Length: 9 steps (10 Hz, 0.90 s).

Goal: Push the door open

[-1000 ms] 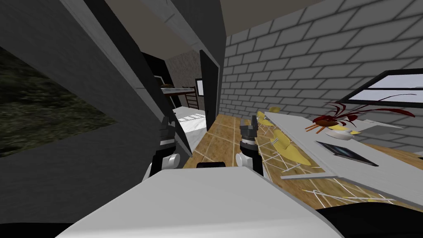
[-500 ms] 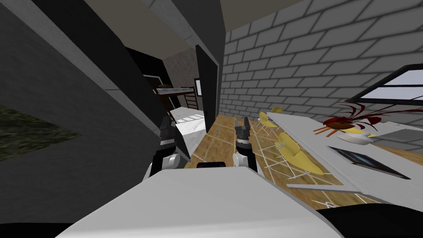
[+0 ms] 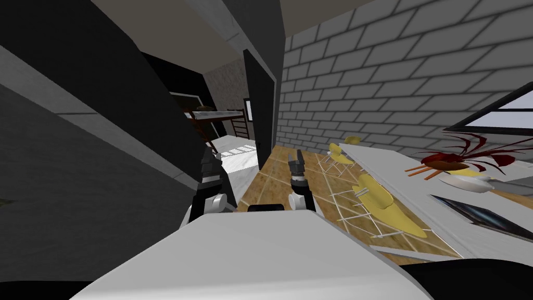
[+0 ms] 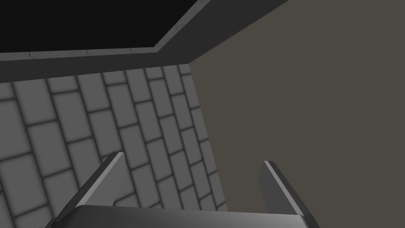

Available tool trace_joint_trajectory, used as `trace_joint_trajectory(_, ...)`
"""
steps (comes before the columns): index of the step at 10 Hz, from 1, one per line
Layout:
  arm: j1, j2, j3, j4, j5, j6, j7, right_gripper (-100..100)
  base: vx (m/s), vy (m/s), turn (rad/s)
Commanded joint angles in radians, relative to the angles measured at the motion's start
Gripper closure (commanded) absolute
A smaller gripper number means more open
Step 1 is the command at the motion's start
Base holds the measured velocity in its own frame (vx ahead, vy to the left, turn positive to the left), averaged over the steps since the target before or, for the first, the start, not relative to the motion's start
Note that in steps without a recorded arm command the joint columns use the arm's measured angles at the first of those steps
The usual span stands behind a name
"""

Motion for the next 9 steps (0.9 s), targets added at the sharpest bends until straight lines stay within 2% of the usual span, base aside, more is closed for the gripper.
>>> trace_joint_trajectory(1, -0.014, -0.008, 0.018, 0.034, 0.000, -0.010, -0.006, -100, 0.150, -0.038, 0.000)
trace_joint_trajectory(3, -0.025, -0.014, 0.038, 0.060, 0.001, -0.014, -0.009, -100, 0.089, -0.026, 0.000)
trace_joint_trajectory(5, -0.049, -0.026, 0.077, 0.113, 0.003, -0.023, -0.017, -100, 0.138, -0.033, -0.001)
trace_joint_trajectory(9, -0.074, -0.037, 0.119, 0.168, 0.006, -0.032, -0.026, -100, 0.128, -0.026, 0.000)
